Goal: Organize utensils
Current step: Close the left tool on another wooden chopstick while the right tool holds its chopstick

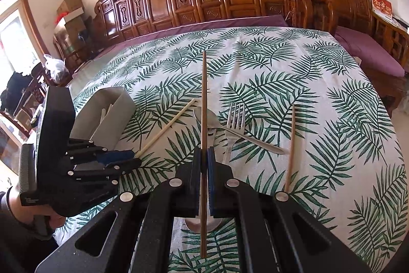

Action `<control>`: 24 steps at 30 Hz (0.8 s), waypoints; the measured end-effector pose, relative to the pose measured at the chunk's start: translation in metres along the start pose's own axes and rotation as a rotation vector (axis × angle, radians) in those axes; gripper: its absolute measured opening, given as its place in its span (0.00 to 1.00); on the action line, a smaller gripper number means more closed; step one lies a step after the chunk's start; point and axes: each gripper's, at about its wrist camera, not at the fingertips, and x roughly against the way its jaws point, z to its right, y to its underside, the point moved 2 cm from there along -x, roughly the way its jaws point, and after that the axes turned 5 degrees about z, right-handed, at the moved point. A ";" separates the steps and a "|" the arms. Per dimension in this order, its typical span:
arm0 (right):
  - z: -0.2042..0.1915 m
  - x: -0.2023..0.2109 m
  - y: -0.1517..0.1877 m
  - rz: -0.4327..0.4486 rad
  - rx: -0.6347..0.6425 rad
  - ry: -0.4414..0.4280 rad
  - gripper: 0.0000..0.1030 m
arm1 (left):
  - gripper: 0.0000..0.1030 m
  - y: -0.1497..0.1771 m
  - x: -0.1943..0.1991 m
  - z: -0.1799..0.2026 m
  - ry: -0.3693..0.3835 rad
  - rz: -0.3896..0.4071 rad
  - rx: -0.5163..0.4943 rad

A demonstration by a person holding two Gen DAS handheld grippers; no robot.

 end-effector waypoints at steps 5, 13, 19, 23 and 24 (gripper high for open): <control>-0.003 0.000 0.000 0.001 0.005 -0.005 0.06 | 0.14 -0.001 -0.005 -0.005 -0.007 -0.002 0.024; -0.005 -0.001 0.000 -0.001 0.008 -0.009 0.06 | 0.04 0.001 -0.004 -0.002 0.003 0.003 0.026; -0.013 -0.003 0.001 -0.004 0.018 -0.017 0.06 | 0.04 0.001 0.013 -0.006 0.019 0.039 0.045; -0.017 -0.004 0.006 -0.013 0.023 -0.017 0.06 | 0.04 0.003 0.033 -0.008 0.029 0.077 0.052; -0.018 -0.004 0.006 -0.013 0.024 -0.017 0.06 | 0.04 0.004 0.038 -0.009 0.031 0.087 0.055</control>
